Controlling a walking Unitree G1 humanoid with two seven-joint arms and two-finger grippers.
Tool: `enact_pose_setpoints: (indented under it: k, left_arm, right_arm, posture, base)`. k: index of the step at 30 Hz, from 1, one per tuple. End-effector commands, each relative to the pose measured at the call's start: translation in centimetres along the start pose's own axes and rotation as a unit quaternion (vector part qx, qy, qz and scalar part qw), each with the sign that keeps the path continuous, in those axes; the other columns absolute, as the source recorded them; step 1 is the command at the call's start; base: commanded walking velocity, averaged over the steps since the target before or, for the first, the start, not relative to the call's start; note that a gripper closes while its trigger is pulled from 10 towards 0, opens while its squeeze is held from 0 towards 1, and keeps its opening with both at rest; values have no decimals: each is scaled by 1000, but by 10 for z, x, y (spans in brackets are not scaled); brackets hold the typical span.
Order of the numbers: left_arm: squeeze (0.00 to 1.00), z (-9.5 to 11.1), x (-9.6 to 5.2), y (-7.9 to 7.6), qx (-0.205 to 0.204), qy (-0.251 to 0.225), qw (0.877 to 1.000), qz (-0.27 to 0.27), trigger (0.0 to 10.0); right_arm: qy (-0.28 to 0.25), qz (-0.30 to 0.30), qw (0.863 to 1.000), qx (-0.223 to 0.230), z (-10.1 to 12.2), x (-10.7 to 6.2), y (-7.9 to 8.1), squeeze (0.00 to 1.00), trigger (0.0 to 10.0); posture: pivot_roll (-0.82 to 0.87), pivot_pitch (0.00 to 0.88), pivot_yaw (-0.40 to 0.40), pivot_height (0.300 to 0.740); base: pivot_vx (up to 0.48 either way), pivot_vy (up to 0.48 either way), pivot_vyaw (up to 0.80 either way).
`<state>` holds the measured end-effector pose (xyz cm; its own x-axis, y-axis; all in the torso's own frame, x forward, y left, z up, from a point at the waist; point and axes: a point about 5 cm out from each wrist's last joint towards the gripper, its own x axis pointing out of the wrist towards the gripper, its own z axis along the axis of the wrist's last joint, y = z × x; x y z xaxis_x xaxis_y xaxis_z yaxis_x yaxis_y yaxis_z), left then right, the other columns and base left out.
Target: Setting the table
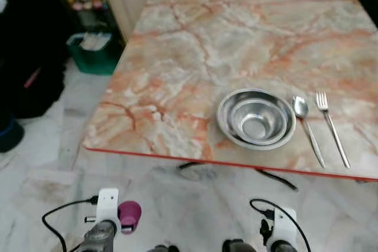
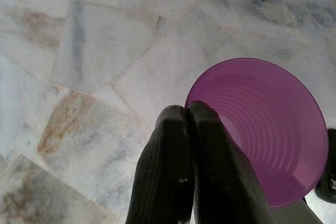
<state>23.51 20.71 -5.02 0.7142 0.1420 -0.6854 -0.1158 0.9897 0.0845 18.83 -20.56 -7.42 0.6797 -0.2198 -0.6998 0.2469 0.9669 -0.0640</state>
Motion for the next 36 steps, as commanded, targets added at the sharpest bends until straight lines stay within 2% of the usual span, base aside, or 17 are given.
enact_pose_setpoints:
  k: [1, 2, 3, 8, 9, 11, 17, 21, 22, 25, 27, 29, 30, 31, 32, 34, 36]
  left_arm:
    - [0, -11, -2, 9, -9, 17, 1000, 20, 10000]
    - [0, -12, -3, 12, -7, 19, 999, 30, 10000]
    - [0, -11, -4, 26, -17, 11, 997, 76, 10000]
    - [0, -5, -5, 40, -25, -4, 992, 122, 10000]
    - [0, 1, -8, 62, -39, -11, 982, 184, 10000]
    - [0, 14, -10, 81, -54, -35, 971, 230, 10000]
    - [0, 57, -16, 112, -68, -117, 944, 300, 10000]
    - [0, 94, -23, 128, -53, -176, 923, 338, 10000]
    - [0, 115, -26, 131, -32, -213, 912, 348, 10000]
    - [0, 151, -35, 135, -32, -277, 889, 362, 10000]
    - [0, 177, -44, 137, -41, -324, 868, 373, 10000]
    - [0, 212, -57, 137, -51, -386, 841, 375, 10000]
    - [0, 243, -71, 133, -33, -439, 818, 370, 10000]
    - [0, 251, -75, 131, -25, -453, 812, 369, 10000]
    - [0, 251, -75, 131, -25, -453, 812, 369, 10000]
    - [0, 291, -95, 118, -19, -527, 784, 326, 10000]
    - [0, 301, -100, 113, -13, -543, 779, 313, 10000]
  right_arm:
    - [13, 2, 1000, -1, -8, -2, 3, 0, 10000]
    - [13, 3, 1000, -1, -8, -2, 3, 0, 10000]
    - [12, 3, 1000, -1, -8, -2, 4, 0, 10000]
    - [11, 3, 1000, -2, -8, -2, 4, 0, 10000]
    - [12, 3, 1000, -3, -8, -2, 3, 0, 10000]
    - [13, 2, 1000, -4, -8, -2, 3, 0, 10000]
    - [13, 1, 1000, -4, -8, -2, 3, 0, 10000]
    - [14, 1, 1000, -4, -8, -2, 2, 0, 10000]
    - [13, 2, 1000, -4, -7, -2, 2, 0, 10000]
    - [11, 1, 1000, -2, -7, -2, 3, 0, 10000]
    - [9, 1, 1000, -1, -6, -2, 2, 0, 10000]
    - [9, 0, 1000, -1, -6, -2, 2, 0, 10000]
    - [9, -1, 1000, -2, -6, -2, 1, 0, 10000]
    - [9, -1, 1000, -2, -6, -2, 1, 0, 10000]
    - [9, -1, 1000, -2, -6, -2, 1, 0, 10000]
    - [14, -3, 1000, -2, -9, -3, -2, 0, 10000]
    - [16, -4, 1000, -2, -10, -3, -3, 0, 10000]
  posture:
    - [-116, 160, 82, 740]
    - [-116, 160, 82, 740]
    - [-119, 155, 84, 740]
    - [-118, 154, 84, 740]
    - [-112, 158, 82, 740]
    - [-111, 163, 81, 740]
    - [-107, 168, 78, 740]
    - [-105, 166, 75, 740]
    - [-108, 166, 73, 740]
    - [-109, 165, 73, 740]
    - [-111, 164, 71, 740]
    - [-112, 165, 67, 740]
    - [-115, 164, 64, 740]
    - [-116, 165, 65, 740]
    - [-116, 165, 65, 740]
    - [-115, 168, 65, 740]
    - [-115, 168, 65, 740]
  base:
    - [0, 0, 0]
    - [0, 0, 0]
    - [0, 0, 0]
    - [0, 0, 0]
    - [0, 0, 0]
    - [0, 0, 0]
    - [0, 0, 0]
    - [0, 0, 0]
    - [0, 0, 0]
    - [0, 0, 0]
    - [0, 0, 0]
    - [0, 0, 0]
    - [0, 0, 0]
    - [0, 0, 0]
    - [0, 0, 0]
    - [0, 0, 0]
    - [0, 0, 0]
